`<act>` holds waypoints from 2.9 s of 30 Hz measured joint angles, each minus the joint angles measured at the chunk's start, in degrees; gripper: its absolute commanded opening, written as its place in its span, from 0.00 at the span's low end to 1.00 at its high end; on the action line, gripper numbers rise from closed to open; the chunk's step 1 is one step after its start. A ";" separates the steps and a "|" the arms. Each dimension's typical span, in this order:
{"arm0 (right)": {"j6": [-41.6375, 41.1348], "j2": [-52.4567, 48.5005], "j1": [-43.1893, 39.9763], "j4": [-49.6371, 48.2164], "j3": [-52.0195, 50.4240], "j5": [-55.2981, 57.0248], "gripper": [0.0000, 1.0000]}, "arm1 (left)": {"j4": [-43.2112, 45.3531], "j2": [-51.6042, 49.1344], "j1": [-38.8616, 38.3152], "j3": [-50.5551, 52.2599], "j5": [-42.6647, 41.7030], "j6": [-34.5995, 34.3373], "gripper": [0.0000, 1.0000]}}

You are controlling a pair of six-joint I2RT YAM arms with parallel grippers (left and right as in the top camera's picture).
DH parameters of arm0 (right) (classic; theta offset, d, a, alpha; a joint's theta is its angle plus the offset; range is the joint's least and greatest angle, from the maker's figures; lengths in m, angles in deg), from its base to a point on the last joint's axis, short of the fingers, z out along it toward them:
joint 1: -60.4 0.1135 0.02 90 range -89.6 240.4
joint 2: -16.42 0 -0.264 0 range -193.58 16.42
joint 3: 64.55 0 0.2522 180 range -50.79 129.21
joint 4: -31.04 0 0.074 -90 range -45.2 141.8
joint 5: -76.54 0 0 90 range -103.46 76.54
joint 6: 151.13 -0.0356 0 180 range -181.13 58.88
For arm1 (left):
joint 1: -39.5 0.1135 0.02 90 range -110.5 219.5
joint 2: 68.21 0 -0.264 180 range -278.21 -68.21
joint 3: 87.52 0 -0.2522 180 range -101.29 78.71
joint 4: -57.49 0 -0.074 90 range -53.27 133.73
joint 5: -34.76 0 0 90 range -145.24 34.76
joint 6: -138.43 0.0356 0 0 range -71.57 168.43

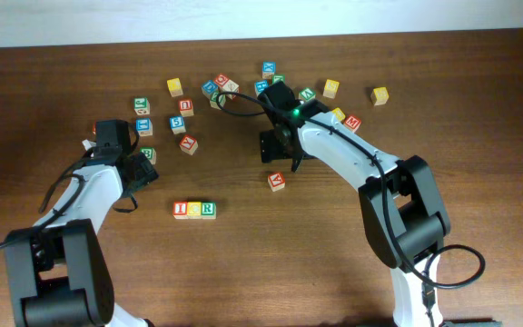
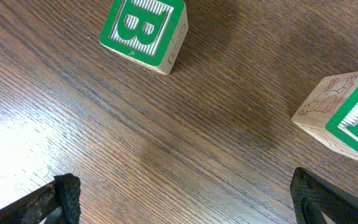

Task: Spell out ICRA

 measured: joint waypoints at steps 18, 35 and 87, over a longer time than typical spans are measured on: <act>0.35 0.00 0.00 3.91 0.00 -0.02 0.67 | 0.00 0.00 0.00 0.00 0.00 0.00 0.99; 6.99 0.00 0.00 2.21 0.00 -5.22 0.99 | 0.00 0.00 0.00 0.00 0.00 0.00 0.99; -5.44 0.00 6.25 15.08 -0.02 -12.07 0.13 | 0.00 0.00 0.00 0.00 0.00 0.00 0.99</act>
